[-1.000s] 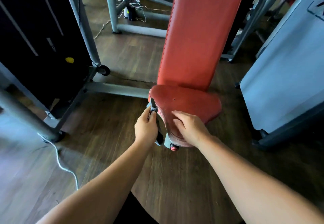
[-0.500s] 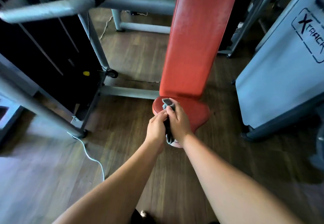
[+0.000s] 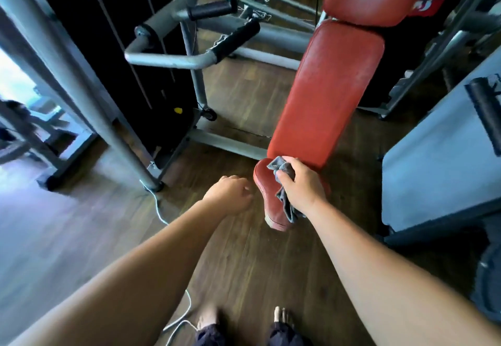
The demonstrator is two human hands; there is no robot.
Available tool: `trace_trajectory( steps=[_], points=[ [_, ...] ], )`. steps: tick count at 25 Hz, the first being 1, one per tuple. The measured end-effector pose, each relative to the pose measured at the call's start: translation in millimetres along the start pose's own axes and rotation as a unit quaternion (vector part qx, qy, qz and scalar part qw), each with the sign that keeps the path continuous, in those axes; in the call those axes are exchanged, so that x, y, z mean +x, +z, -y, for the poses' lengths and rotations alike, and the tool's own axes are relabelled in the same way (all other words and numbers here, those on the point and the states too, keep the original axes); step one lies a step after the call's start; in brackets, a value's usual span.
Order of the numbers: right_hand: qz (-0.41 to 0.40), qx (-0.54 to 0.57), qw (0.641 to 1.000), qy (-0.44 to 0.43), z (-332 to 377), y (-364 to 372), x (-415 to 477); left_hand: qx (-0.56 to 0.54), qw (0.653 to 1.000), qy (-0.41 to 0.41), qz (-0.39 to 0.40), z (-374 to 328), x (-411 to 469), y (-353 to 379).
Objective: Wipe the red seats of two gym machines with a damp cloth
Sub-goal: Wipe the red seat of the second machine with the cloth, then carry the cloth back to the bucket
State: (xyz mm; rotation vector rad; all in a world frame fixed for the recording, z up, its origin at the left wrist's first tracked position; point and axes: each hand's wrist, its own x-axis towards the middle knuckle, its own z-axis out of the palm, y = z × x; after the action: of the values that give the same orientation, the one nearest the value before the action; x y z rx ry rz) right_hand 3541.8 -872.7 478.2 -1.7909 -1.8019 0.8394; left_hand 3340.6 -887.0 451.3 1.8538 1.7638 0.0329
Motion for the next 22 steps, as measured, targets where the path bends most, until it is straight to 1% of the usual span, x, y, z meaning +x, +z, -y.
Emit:
trace_trajectory(
  steps=[5, 8, 10, 13, 18, 22],
  points=[
    [0.098, -0.027, 0.987, -0.122, 35.2, 12.3, 1.6, 0.030, 0.991, -0.126, -0.041, 30.5, -58.7, 7.0],
    [0.157, -0.040, 0.971, -0.174, 61.9, 37.0, -11.6, 0.001, 0.980, -0.189, -0.065, 49.9, -103.5, 15.1],
    [0.211, -0.044, 0.953, -0.212, 87.8, 60.0, -27.5, -0.036, 0.968, -0.234, -0.085, 68.0, -140.2, 18.9],
    [0.279, -0.038, 0.920, -0.273, 133.4, 98.7, -61.0, -0.080, 0.940, -0.311, -0.118, 97.4, -202.5, 24.9],
    [0.346, -0.045, 0.867, -0.356, 208.5, 164.5, -122.5, -0.110, 0.888, -0.410, -0.178, 152.9, -304.2, 31.4],
    [0.392, -0.062, 0.823, -0.406, 259.0, 224.4, -172.2, -0.114, 0.858, -0.466, -0.183, 206.7, -376.0, 36.4]
  ],
)
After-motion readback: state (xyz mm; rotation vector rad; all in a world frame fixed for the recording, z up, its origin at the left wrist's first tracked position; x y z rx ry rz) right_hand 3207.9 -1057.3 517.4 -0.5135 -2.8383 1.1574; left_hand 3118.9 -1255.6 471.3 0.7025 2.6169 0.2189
